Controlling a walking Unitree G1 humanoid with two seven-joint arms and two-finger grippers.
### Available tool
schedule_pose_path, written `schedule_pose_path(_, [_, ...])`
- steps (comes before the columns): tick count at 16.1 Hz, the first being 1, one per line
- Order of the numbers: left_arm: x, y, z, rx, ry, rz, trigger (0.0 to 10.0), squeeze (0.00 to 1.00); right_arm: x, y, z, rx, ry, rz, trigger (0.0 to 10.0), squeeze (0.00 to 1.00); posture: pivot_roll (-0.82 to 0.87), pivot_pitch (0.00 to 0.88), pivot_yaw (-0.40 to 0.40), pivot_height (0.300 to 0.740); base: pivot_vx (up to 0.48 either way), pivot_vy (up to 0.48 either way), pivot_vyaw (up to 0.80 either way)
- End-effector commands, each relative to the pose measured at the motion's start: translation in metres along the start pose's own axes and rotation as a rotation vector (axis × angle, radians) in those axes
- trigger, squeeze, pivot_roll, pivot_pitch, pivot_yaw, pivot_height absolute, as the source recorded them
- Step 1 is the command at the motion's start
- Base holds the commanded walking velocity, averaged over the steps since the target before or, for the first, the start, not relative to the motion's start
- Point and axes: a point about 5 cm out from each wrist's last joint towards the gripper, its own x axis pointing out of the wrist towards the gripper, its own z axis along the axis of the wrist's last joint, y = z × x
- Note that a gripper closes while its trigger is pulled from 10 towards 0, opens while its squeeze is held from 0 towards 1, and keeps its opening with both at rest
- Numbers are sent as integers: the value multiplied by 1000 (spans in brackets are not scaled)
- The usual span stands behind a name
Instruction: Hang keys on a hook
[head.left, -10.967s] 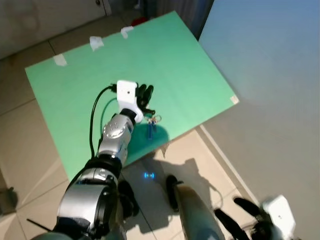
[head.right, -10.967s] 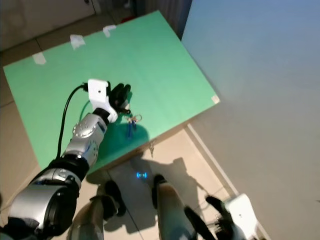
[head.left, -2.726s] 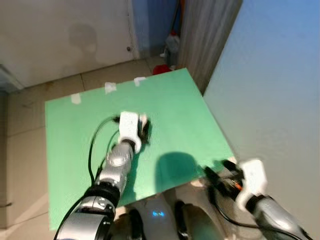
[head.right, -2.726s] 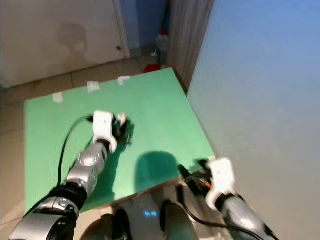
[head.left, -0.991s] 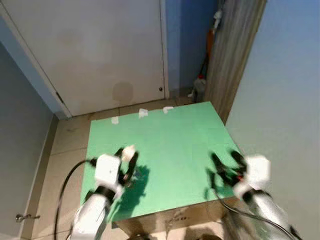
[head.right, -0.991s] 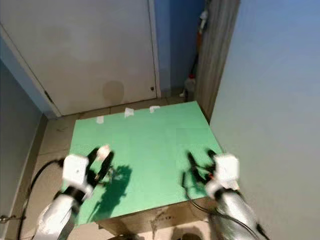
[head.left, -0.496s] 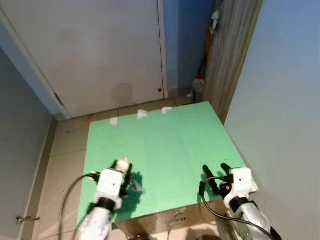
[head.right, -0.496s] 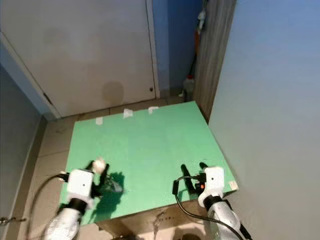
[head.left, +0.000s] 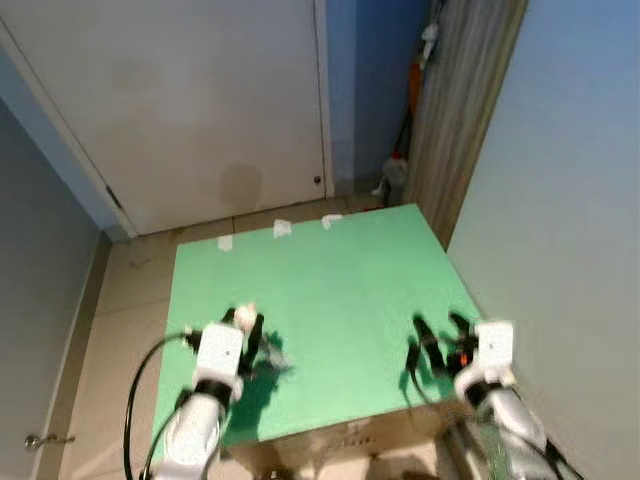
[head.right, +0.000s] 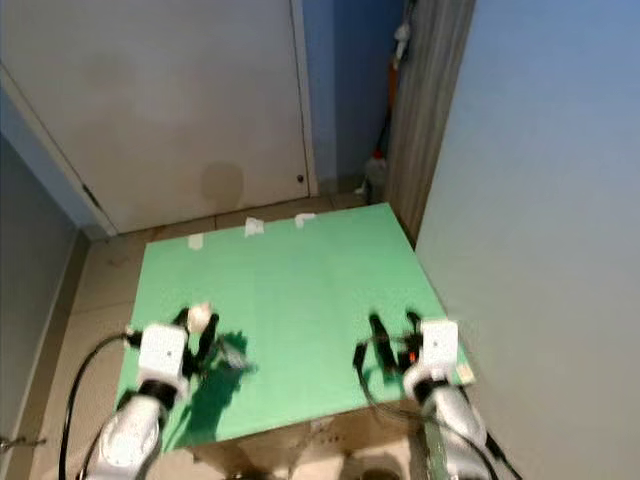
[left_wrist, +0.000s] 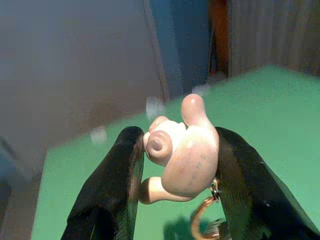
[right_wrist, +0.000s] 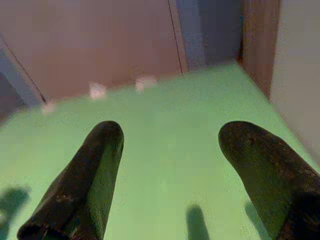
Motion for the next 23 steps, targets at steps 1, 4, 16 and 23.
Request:
schedule_pose_path(1, [4,5,10,8,-44,0,0,0,5,2,7,1,-36,14,10000,0,-182,0,110,740,0,0,0])
schedule_pose_path(4, [15,9,37,-76,-120,56,0,0,11,1,10,3,-41,33,10000,0,-183,0,111,740,0,0,0])
schedule_pose_path(16, [18,38,72,-140,-149,222,0,0,37,16,77,86,-173,-14,10000,0,-173,0,106,740,0,0,0])
schedule_pose_path(23, [22,21,74,-43,-140,104,0,0,33,20,72,89,-130,-9,10000,0,-177,0,104,740,0,0,0])
